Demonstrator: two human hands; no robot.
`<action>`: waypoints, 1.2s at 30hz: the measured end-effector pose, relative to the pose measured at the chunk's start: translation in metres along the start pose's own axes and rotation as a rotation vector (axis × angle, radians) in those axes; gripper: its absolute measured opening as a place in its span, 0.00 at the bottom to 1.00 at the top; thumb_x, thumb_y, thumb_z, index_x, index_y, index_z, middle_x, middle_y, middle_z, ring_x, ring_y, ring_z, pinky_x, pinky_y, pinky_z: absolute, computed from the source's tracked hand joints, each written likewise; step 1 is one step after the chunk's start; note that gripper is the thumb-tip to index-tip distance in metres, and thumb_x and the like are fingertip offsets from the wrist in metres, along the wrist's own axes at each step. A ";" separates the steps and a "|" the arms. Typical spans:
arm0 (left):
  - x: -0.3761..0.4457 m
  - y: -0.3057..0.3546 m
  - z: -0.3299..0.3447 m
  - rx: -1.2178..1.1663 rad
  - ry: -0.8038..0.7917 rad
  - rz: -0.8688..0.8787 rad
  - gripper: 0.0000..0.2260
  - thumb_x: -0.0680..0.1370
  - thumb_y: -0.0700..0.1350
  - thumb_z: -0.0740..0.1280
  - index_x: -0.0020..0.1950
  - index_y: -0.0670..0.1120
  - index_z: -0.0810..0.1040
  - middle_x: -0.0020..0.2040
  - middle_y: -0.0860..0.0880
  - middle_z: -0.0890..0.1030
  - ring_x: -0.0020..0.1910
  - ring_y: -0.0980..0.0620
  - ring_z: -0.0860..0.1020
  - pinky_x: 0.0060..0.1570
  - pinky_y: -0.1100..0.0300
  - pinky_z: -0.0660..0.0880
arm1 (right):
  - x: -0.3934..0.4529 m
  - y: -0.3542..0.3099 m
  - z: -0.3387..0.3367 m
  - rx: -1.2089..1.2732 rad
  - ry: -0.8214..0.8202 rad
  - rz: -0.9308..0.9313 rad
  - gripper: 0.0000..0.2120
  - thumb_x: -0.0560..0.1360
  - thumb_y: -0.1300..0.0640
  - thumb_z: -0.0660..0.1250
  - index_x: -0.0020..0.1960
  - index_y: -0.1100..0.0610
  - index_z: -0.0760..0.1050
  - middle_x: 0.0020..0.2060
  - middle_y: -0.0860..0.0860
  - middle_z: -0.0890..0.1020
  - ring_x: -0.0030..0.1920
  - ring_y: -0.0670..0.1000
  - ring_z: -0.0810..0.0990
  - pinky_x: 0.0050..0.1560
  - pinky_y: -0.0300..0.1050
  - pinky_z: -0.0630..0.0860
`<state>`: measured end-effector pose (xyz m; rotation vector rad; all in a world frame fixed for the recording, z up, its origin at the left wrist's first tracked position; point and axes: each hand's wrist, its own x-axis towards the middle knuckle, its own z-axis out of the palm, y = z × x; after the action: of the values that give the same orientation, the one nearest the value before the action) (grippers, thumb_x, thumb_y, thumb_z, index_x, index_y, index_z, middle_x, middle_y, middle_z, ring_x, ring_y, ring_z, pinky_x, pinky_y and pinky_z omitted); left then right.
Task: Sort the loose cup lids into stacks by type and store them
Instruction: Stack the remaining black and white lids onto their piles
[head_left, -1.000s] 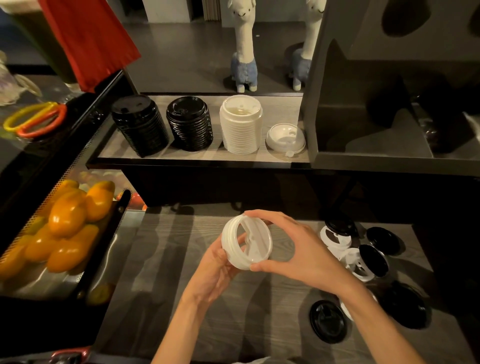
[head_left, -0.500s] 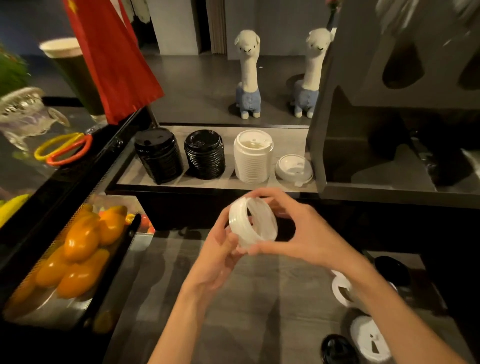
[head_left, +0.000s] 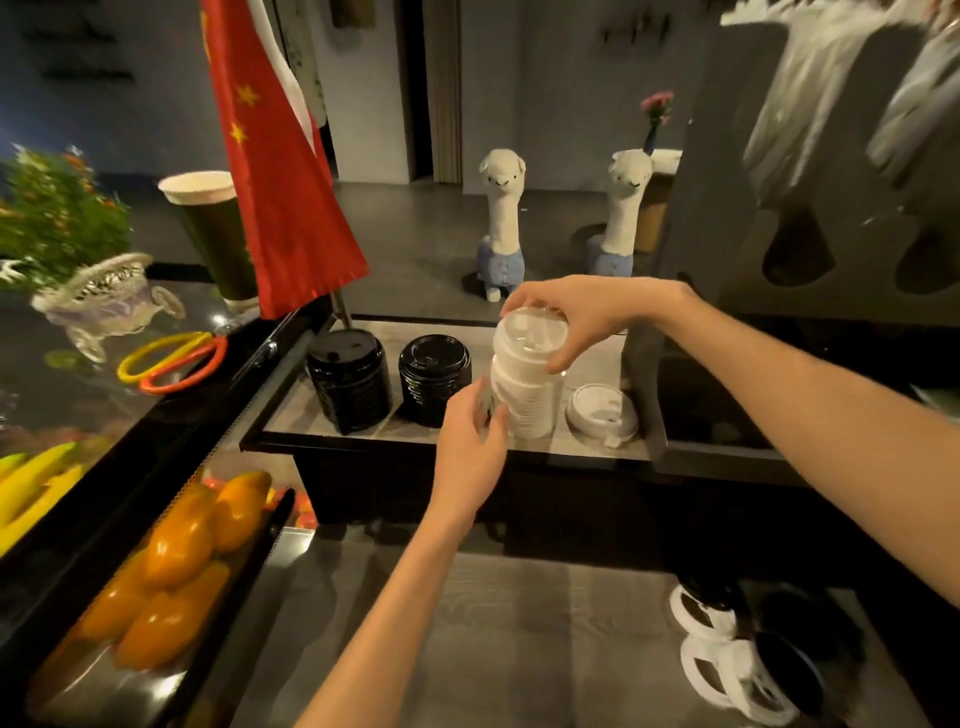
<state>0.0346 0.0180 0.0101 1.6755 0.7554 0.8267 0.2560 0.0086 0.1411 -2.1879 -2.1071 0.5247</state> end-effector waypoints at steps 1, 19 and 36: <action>0.001 -0.001 0.003 0.009 -0.020 0.014 0.20 0.85 0.46 0.63 0.77 0.53 0.67 0.69 0.61 0.68 0.69 0.62 0.69 0.64 0.67 0.67 | 0.006 0.003 -0.001 -0.011 -0.043 -0.010 0.38 0.69 0.51 0.82 0.72 0.42 0.67 0.67 0.43 0.74 0.66 0.48 0.73 0.69 0.50 0.72; 0.014 -0.013 0.013 0.117 -0.109 0.058 0.24 0.86 0.45 0.61 0.81 0.51 0.61 0.77 0.52 0.67 0.68 0.64 0.66 0.66 0.64 0.66 | 0.024 0.009 0.000 0.010 -0.250 0.042 0.42 0.72 0.58 0.80 0.78 0.40 0.62 0.76 0.48 0.67 0.75 0.53 0.65 0.68 0.47 0.68; -0.089 -0.074 0.074 0.183 -0.156 0.036 0.06 0.80 0.38 0.69 0.54 0.48 0.78 0.50 0.50 0.82 0.46 0.58 0.80 0.45 0.65 0.77 | -0.195 -0.001 0.169 0.562 0.554 0.144 0.16 0.78 0.56 0.74 0.65 0.49 0.80 0.59 0.41 0.83 0.58 0.42 0.83 0.59 0.37 0.79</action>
<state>0.0405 -0.0765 -0.0894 1.8973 0.7119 0.6584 0.2054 -0.2144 0.0213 -1.8749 -1.3317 0.3909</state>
